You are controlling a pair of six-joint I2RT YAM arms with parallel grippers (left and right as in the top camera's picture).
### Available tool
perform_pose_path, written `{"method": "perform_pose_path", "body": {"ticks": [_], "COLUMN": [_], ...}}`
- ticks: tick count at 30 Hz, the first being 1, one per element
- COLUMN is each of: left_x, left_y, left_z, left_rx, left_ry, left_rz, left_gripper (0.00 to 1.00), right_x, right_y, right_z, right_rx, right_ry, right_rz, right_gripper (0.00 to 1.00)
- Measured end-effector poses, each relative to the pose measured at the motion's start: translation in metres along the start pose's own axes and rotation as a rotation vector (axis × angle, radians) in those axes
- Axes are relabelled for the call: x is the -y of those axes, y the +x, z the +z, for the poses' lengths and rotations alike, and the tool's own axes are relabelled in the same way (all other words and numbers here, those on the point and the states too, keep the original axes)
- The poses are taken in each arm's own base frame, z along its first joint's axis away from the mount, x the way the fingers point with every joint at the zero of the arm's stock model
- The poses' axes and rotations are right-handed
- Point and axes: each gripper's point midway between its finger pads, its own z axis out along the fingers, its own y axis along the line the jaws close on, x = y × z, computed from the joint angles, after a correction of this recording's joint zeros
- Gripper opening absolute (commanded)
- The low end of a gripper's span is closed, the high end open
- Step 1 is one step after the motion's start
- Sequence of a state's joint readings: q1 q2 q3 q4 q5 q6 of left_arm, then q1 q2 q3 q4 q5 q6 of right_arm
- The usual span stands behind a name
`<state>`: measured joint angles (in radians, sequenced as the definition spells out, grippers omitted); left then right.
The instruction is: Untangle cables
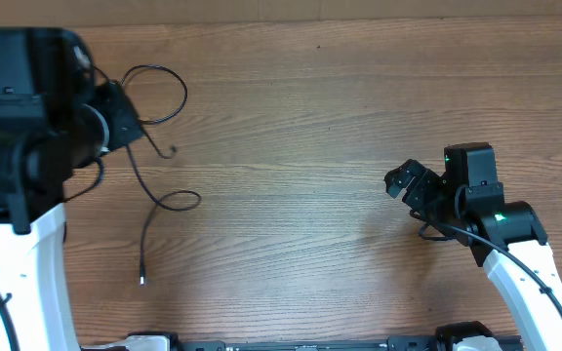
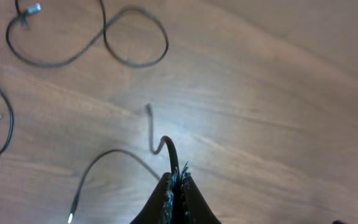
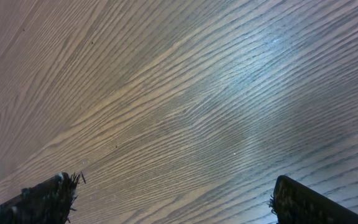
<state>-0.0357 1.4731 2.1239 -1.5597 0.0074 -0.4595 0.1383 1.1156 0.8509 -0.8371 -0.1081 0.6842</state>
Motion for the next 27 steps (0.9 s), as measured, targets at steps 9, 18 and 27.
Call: {"method": "perform_pose_path", "body": {"ticks": [9, 18, 27], "left_x": [-0.032, -0.061, -0.069], "left_y": [0.046, 0.099, 0.100], "left_z": [0.072, 0.151, 0.197], "left_rx": [-0.171, -0.285, -0.207], "left_ry": [-0.203, -0.299, -0.277], "left_rz": [-0.082, -0.141, -0.091], "left_gripper": [0.04, 0.04, 0.04], "right_x": [0.000, 0.000, 0.000], "right_y": [0.000, 0.000, 0.000], "right_z": [0.000, 0.000, 0.000], "right_rx": [0.000, -0.001, -0.001], "right_ry": [0.000, 0.000, 0.001], "right_rz": [0.000, 0.000, 0.000], "right_gripper": [1.00, 1.00, 1.00]}}
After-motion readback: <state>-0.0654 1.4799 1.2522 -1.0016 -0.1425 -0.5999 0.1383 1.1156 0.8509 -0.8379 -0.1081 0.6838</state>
